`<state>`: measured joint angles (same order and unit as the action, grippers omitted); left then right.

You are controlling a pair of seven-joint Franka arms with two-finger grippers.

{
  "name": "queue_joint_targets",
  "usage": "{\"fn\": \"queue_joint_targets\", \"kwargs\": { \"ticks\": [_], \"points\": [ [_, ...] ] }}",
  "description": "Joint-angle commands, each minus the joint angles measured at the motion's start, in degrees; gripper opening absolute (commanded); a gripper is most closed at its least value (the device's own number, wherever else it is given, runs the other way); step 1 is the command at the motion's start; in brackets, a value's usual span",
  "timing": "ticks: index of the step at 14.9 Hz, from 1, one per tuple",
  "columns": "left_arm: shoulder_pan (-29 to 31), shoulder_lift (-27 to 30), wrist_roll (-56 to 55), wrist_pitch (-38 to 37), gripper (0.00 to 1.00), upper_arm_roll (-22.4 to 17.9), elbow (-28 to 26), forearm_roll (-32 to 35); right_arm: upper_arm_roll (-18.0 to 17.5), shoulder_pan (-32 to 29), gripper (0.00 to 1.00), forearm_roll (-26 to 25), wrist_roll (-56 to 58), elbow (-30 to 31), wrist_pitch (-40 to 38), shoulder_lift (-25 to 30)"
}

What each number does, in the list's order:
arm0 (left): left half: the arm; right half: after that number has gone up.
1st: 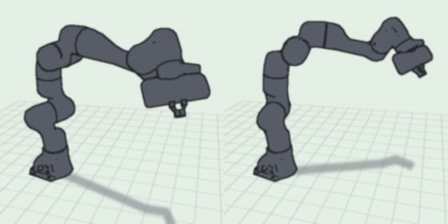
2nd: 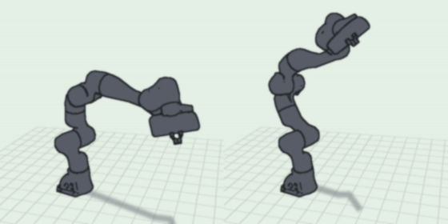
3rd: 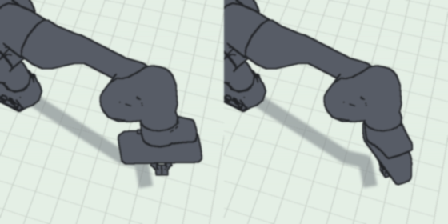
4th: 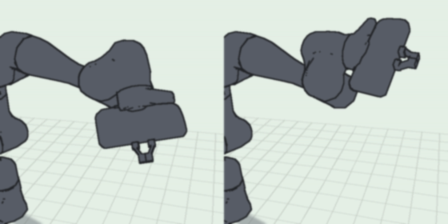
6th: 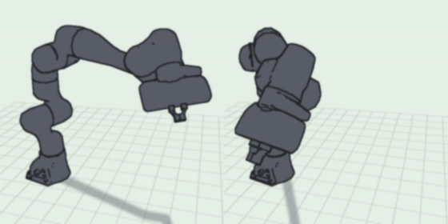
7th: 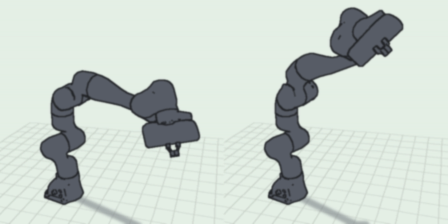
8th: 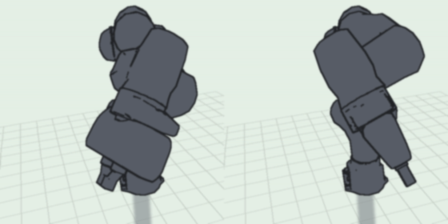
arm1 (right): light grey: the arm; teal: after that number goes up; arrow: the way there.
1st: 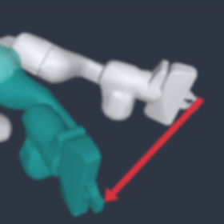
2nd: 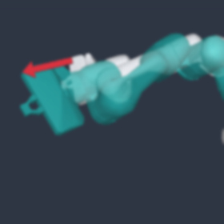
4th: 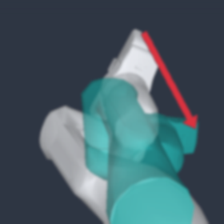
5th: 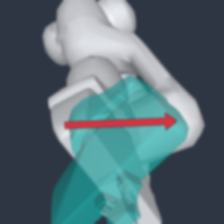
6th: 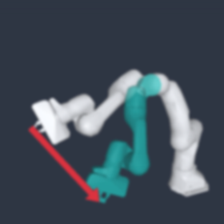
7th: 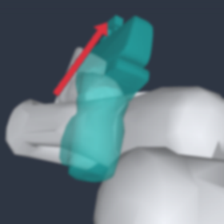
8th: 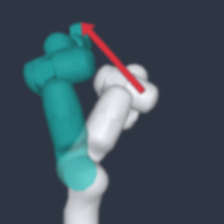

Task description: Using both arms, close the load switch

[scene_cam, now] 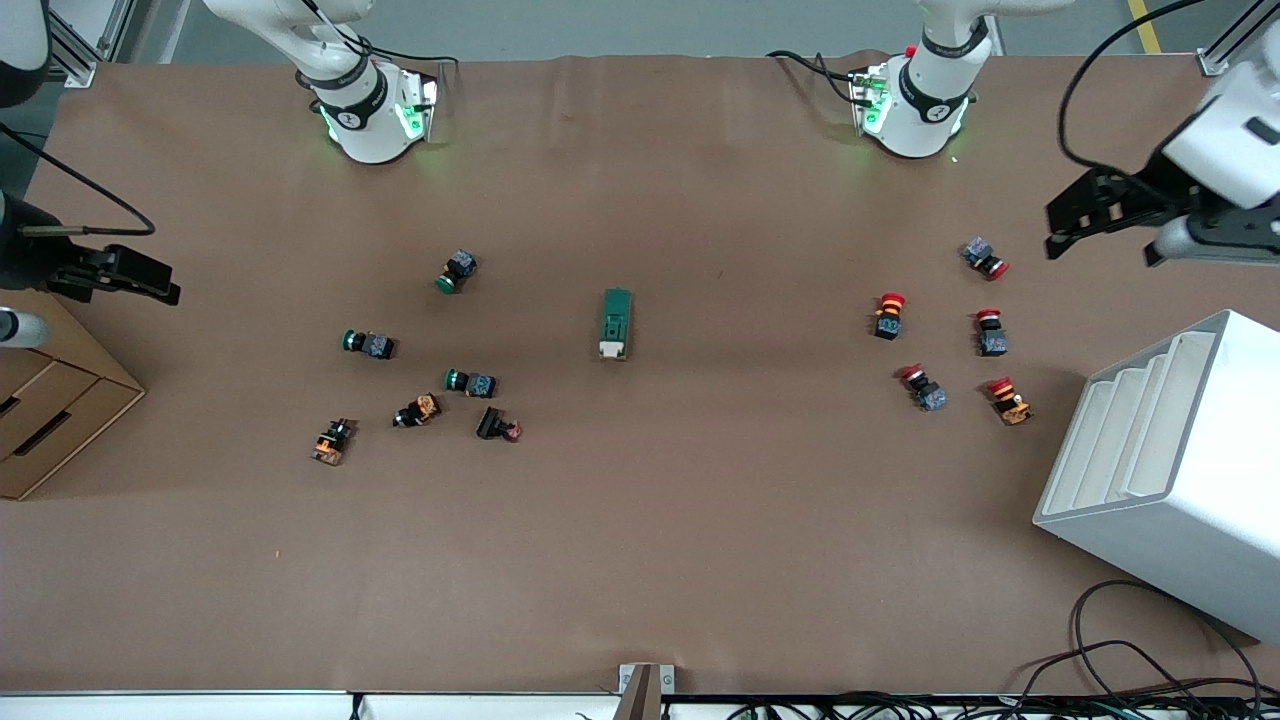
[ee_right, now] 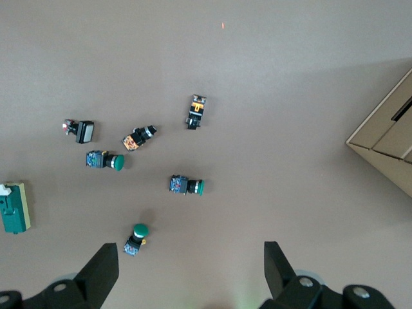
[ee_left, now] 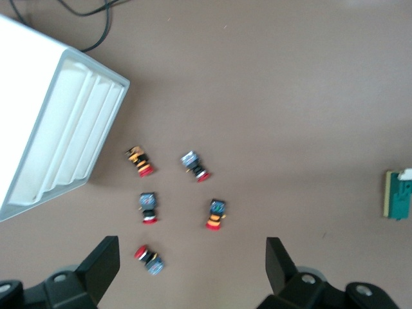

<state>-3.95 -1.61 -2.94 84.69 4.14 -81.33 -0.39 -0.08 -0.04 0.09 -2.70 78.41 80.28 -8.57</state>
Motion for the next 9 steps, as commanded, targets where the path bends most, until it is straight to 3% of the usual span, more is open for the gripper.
{"fn": "queue_joint_targets", "kwargs": {
  "ticks": [1,9],
  "points": [
    [-0.18,2.14,1.00,-3.55,1.00,-1.59,-1.12,-0.58,-0.89,-0.93,1.00,-1.24,0.51,-1.76,-2.50,0.39],
    [0.00,2.49,1.35,-4.00,1.00,-1.94,-1.03,-0.05,-1.06,-0.84,1.00,-0.44,0.15,-2.21,-7.67,0.74]
  ]
}}
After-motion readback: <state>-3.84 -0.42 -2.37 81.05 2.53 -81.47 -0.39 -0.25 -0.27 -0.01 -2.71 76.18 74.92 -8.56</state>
